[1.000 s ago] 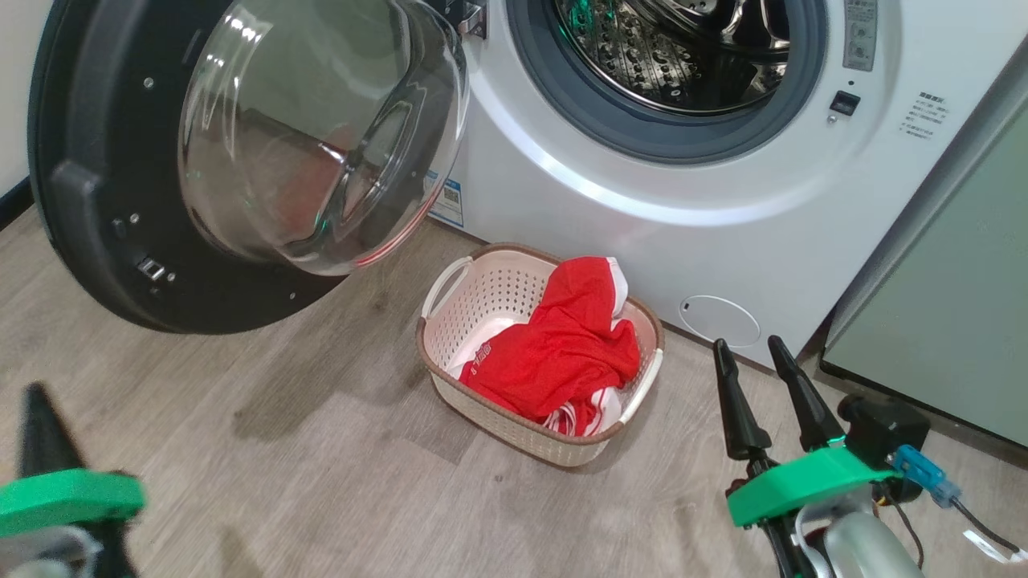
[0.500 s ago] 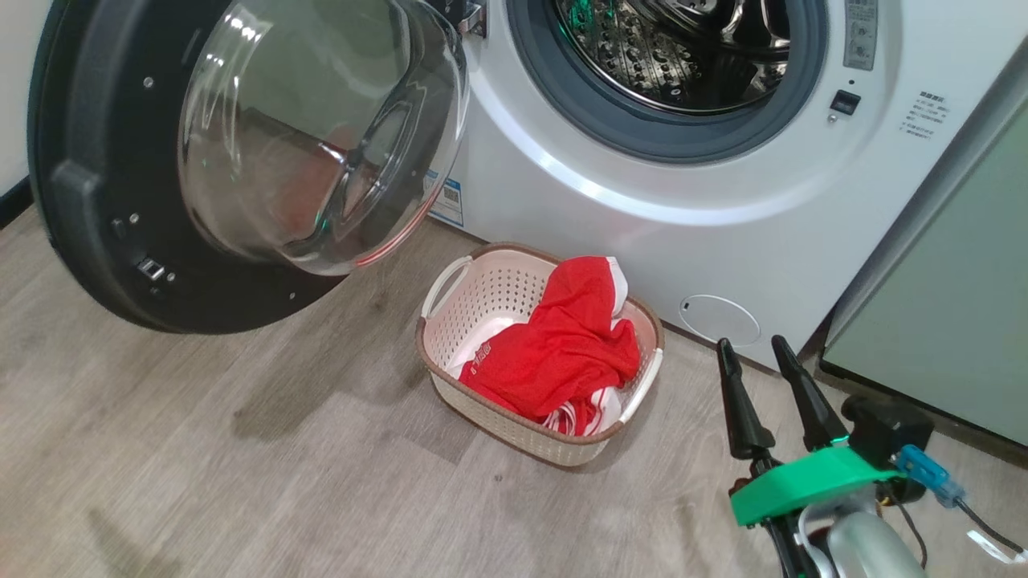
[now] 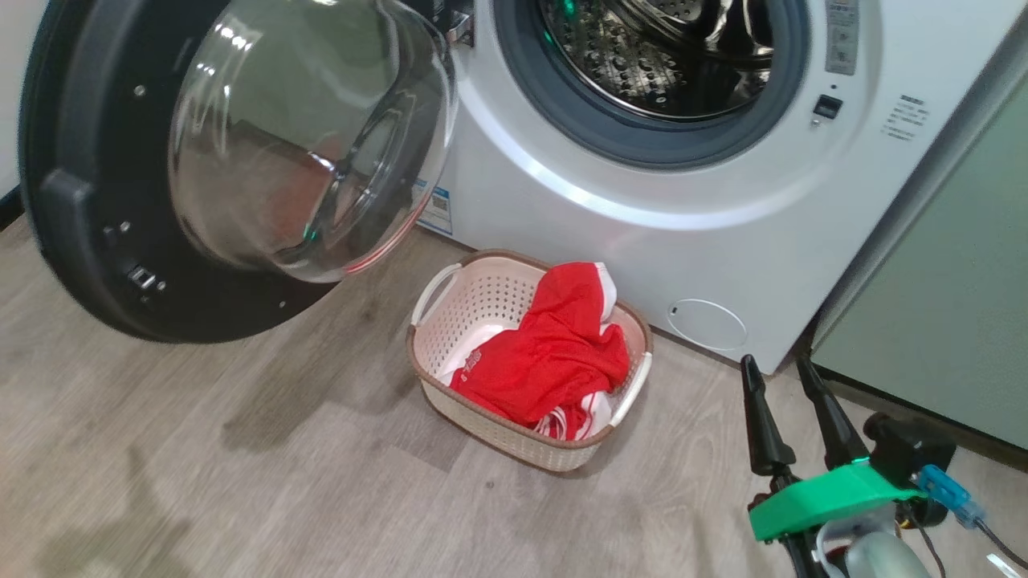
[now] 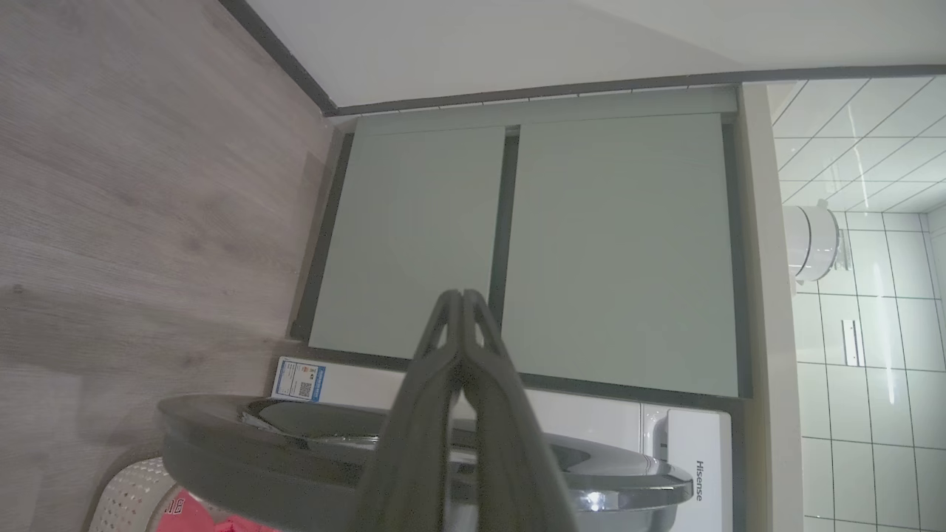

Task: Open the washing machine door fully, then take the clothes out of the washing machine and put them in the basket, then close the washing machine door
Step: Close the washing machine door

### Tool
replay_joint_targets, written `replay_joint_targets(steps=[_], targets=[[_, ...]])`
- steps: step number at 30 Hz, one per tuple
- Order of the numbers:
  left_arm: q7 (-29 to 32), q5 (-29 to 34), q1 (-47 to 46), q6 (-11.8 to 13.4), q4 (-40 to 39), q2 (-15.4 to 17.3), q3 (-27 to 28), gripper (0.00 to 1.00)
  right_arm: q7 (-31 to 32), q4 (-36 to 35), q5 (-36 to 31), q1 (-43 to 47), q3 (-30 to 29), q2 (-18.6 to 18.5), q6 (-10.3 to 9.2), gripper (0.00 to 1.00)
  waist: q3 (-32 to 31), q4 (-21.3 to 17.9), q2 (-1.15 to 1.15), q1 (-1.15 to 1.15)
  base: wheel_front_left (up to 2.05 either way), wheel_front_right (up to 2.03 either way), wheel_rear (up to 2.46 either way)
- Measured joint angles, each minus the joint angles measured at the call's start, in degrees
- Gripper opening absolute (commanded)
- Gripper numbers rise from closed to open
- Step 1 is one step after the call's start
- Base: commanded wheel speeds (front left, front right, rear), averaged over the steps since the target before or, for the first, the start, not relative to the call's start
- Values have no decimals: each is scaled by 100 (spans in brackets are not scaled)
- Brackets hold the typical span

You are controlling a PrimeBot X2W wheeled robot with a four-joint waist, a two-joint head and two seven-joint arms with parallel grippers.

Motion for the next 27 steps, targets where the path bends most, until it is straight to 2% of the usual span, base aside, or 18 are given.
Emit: replay_joint_targets(steps=[6, 18, 27], targets=[[452, 75, -315, -157, 303, 303, -263, 0, 0, -33, -90, 2, 31, 0, 0, 100, 62, -268, 0, 0, 0, 0, 0], [955, 125, -347, -730, 768, 434, -459, 0, 0, -24, -152, 9, 30, 0, 0, 100, 183, -811, 0, 0, 0, 0, 0], [1466, 131, -352, -1098, 842, 335, -683, 0, 0, -24, -200, 74, -9, 0, 0, 100, 154, -804, 0, 0, 0, 0, 0]])
